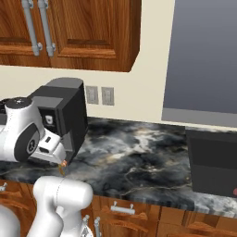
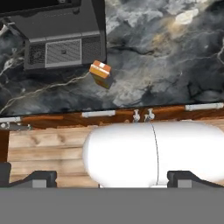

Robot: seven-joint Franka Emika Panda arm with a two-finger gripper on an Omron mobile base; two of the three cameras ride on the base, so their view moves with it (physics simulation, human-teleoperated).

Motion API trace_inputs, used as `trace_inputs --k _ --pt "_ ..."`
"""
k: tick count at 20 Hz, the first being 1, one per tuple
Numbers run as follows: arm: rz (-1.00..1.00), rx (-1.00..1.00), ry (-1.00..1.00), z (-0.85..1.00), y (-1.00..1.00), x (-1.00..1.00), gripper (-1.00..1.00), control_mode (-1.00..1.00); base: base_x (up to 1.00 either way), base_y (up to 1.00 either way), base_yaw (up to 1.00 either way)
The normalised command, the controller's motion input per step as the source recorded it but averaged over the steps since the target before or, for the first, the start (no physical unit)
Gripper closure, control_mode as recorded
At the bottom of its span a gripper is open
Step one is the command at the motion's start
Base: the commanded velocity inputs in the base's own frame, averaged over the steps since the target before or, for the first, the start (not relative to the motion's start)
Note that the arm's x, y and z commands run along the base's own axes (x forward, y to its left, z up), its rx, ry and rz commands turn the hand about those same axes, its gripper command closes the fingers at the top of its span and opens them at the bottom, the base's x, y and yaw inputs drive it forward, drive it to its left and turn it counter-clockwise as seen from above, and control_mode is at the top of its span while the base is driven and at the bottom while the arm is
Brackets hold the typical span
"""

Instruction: Move the drinks to the dining counter.

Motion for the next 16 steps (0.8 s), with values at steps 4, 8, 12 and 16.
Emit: trace_inputs --k 4,8,12,16 --pt "0.0 0.0 -0.01 -0.29 0.1 0.04 -1.0 -1.0 0.0 0.0 0.0" --pt "0.0 0.0 -0.01 -0.34 0.16 0.06 -1.0 -1.0 0.0 0.0 0.0" --pt "0.0 0.0 0.0 -0.34 0.09 0.16 -1.0 -1.0 0.0 0.0 0.0" --pt "0.0 0.0 -0.06 -0.27 0.02 0.23 -1.0 -1.0 0.0 0.0 0.0"
